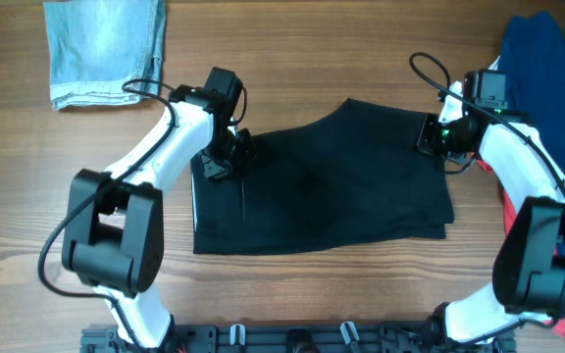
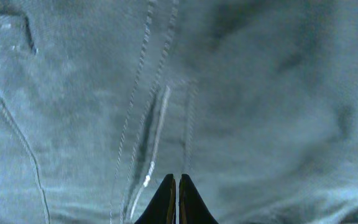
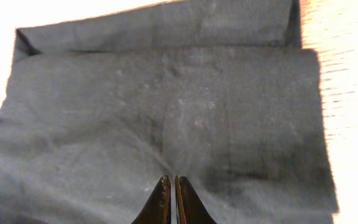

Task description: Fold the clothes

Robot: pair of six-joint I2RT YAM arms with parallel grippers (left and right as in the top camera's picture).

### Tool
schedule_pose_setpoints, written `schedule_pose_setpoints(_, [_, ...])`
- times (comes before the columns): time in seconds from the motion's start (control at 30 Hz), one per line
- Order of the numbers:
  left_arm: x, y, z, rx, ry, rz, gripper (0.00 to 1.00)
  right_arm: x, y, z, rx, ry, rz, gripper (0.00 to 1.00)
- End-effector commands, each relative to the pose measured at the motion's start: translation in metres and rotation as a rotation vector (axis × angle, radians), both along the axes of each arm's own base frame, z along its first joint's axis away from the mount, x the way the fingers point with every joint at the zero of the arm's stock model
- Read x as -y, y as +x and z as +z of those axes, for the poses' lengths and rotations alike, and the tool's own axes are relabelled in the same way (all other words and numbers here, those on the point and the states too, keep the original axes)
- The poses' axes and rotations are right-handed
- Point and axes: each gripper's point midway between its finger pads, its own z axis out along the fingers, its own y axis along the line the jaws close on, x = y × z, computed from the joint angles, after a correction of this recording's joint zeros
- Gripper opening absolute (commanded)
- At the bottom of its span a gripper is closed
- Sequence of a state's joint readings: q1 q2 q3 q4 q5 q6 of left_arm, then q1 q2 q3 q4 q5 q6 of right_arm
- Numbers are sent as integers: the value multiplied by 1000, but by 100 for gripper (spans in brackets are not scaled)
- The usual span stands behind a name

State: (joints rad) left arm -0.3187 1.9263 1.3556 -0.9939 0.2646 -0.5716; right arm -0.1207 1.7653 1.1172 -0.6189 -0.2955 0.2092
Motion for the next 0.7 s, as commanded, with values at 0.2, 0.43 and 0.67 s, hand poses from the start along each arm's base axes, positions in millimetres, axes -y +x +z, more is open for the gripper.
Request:
schedule_pose_setpoints(0.2, [-39,12,-46,-29,155,67,9,20,1,-49,-92,-99,-21,4])
schedule_pose_setpoints(0.43, [-109,40,-71,4,218,173,14,57,1,-78,-161,-278,-165,4])
schedule_pose_setpoints(0.67, [-150,60,-44,43,200,264,20,63,54,-2,-73,-278,-175,21])
